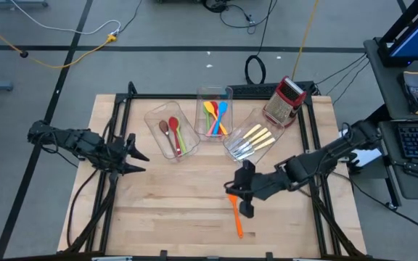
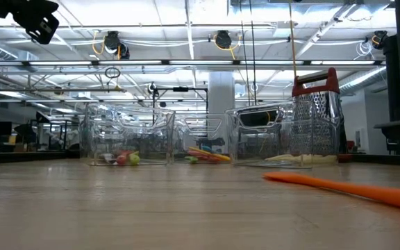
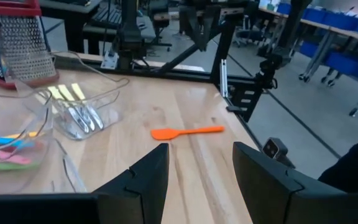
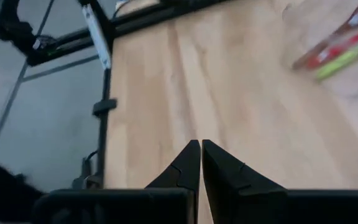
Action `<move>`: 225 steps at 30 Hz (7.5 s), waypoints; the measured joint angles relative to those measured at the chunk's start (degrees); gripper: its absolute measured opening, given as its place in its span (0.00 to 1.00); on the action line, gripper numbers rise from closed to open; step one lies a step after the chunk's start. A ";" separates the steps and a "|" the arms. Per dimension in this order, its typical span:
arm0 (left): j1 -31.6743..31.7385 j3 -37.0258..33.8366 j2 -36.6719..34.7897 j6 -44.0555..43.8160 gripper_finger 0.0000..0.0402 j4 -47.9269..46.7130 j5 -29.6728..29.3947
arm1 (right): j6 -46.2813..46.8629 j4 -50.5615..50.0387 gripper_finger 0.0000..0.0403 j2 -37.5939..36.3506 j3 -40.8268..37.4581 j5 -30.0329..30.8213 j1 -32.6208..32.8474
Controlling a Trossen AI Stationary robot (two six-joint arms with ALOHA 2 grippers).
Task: Pick & Place Kitchen Items
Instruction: Put the orange spatula into the middle transparent bin
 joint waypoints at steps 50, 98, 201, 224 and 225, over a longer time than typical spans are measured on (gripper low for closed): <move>0.00 -8.04 -11.59 0.22 0.45 -1.22 -0.68 | 51.66 0.79 0.45 7.64 -13.25 -17.35 -2.08; 0.00 -7.99 -11.57 -4.33 0.45 -2.21 -2.70 | 51.77 24.53 0.50 7.62 -25.75 -21.75 -4.57; 0.00 -8.02 -11.48 -9.37 0.45 -5.54 -2.19 | 33.81 -10.40 0.47 22.70 -3.04 -21.60 -11.04; 0.00 -8.02 -11.48 -11.92 0.45 -5.46 -2.22 | 33.63 -1.61 0.46 22.53 -8.72 -23.31 -11.13; 0.00 -8.02 -11.48 -11.90 0.45 -5.46 -2.23 | 33.63 -1.50 0.46 22.53 -8.75 -23.31 -11.13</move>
